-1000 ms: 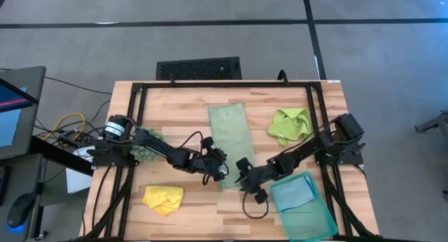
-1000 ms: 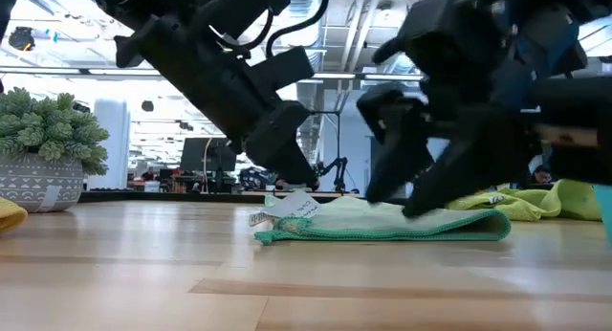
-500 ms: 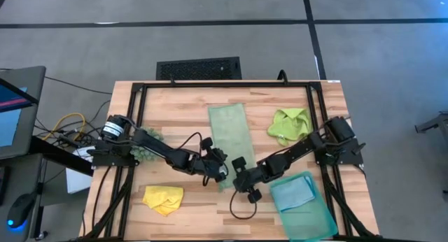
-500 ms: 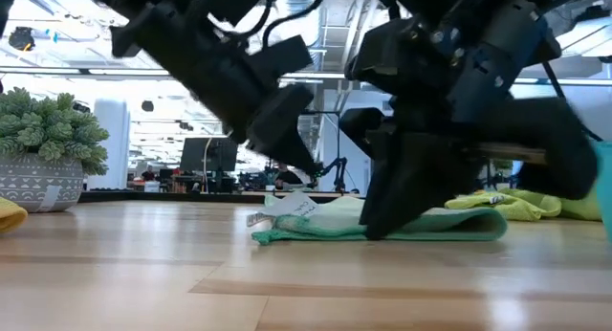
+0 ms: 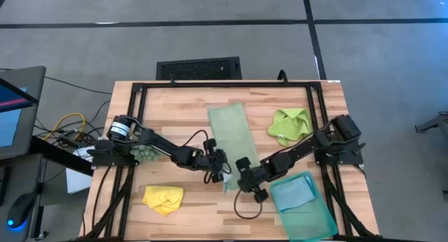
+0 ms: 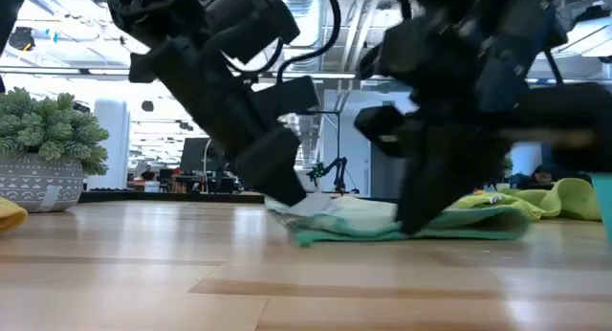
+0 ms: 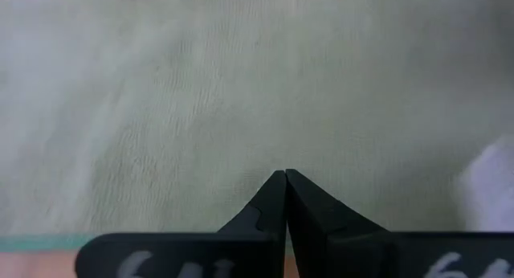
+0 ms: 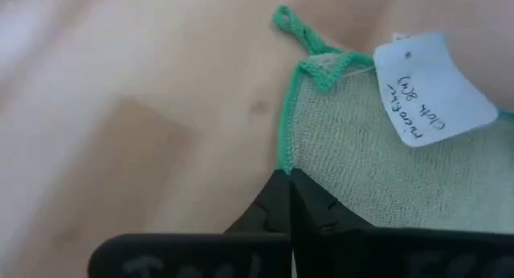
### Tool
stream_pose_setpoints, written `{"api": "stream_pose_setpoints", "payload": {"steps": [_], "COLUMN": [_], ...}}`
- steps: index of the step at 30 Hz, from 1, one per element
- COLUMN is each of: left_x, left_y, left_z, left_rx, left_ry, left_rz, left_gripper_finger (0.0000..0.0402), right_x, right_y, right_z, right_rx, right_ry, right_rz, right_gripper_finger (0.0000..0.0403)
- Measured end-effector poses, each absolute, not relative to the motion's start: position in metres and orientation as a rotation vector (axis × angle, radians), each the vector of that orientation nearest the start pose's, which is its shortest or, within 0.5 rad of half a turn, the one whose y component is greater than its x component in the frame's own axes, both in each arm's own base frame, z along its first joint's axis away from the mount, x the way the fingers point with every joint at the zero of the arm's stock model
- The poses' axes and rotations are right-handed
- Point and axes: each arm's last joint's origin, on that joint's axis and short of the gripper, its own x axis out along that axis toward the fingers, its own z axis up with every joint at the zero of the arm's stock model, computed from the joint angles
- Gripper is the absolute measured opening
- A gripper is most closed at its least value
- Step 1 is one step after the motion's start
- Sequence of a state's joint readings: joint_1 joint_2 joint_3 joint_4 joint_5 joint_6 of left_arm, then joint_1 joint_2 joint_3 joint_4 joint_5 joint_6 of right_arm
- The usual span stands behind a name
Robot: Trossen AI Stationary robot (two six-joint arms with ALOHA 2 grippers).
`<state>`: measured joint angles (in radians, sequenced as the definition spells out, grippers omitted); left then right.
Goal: Fold microfiber towels
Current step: Fold the green microfiber cloth
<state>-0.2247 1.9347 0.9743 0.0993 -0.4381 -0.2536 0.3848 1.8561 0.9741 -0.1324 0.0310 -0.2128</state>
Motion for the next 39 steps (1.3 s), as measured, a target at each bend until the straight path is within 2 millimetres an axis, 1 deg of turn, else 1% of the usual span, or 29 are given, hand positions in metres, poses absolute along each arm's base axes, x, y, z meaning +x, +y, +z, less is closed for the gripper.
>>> {"api": "stream_pose_setpoints", "payload": {"steps": [3, 6, 8, 10, 12, 15, 18, 21, 23, 25, 26, 28, 30, 32, 33, 35, 37, 39], "left_x": [0.36, 0.361, 0.36, 0.36, 0.361, 0.364, 0.362, 0.363, 0.364, 0.363, 0.362, 0.36, 0.358, 0.354, 0.349, 0.34, 0.331, 0.322], "left_y": [-0.072, -0.078, -0.085, -0.092, -0.098, -0.1, -0.098, -0.099, -0.103, -0.107, -0.11, -0.116, -0.122, -0.124, -0.123, -0.12, -0.115, -0.109], "left_z": [0.107, 0.108, 0.109, 0.113, 0.12, 0.13, 0.122, 0.11, 0.109, 0.108, 0.11, 0.116, 0.131, 0.144, 0.146, 0.151, 0.157, 0.156], "left_rx": [0.031, 0.015, 0.035, 0.09, 0.159, 0.213, 0.213, 0.183, 0.198, 0.25, 0.289, 0.388, 0.468, 0.494, 0.498, 0.499, 0.499, 0.484], "left_ry": [0.796, 0.798, 0.79, 0.783, 0.751, 0.704, 0.757, 0.8, 0.791, 0.788, 0.782, 0.766, 0.75, 0.758, 0.783, 0.817, 0.801, 0.772], "left_rz": [0.235, 0.145, 0.097, 0.08, 0.105, 0.142, 0.104, 0.029, -0.005, 0.007, 0.041, 0.152, 0.237, 0.293, 0.312, 0.339, 0.369, 0.399], "left_gripper_finger": [0.0, 0.0, 0.0, 0.0, 0.0, 0.0, 0.0, 0.0, 0.0, 0.0, 0.0, 0.0, 0.0, 0.0, 0.0, 0.0, 0.0, 0.0], "right_x": [0.319, 0.317, 0.315, 0.314, 0.313, 0.311, 0.309, 0.307, 0.306, 0.307, 0.308, 0.31, 0.314, 0.318, 0.322, 0.325, 0.334, 0.34], "right_y": [0.135, 0.139, 0.142, 0.143, 0.142, 0.137, 0.128, 0.114, 0.101, 0.086, 0.079, 0.064, 0.05, 0.037, 0.03, 0.019, 0.008, -0.002], "right_z": [0.135, 0.138, 0.141, 0.146, 0.152, 0.168, 0.183, 0.199, 0.206, 0.212, 0.213, 0.213, 0.211, 0.207, 0.206, 0.202, 0.205, 0.208], "right_rx": [-0.362, -0.33, -0.327, -0.326, -0.325, -0.318, -0.315, -0.313, -0.306, -0.295, -0.28, -0.239, -0.194, -0.16, -0.153, -0.147, -0.16, -0.162], "right_ry": [0.934, 0.923, 0.907, 0.888, 0.88, 0.842, 0.811, 0.783, 0.789, 0.782, 0.787, 0.793, 0.788, 0.798, 0.799, 0.832, 0.801, 0.79], "right_rz": [0.518, 0.606, 0.646, 0.662, 0.664, 0.653, 0.636, 0.607, 0.576, 0.539, 0.526, 0.525, 0.538, 0.527, 0.51, 0.486, 0.466, 0.445], "right_gripper_finger": [0.0007, 0.0013, 0.0013, 0.0008, 0.0005, 0.0007, 0.0014, 0.0015, 0.001, 0.0006, 0.0005, 0.0005, 0.0007, 0.0009, 0.0009, 0.0008, 0.0008, 0.0007]}}
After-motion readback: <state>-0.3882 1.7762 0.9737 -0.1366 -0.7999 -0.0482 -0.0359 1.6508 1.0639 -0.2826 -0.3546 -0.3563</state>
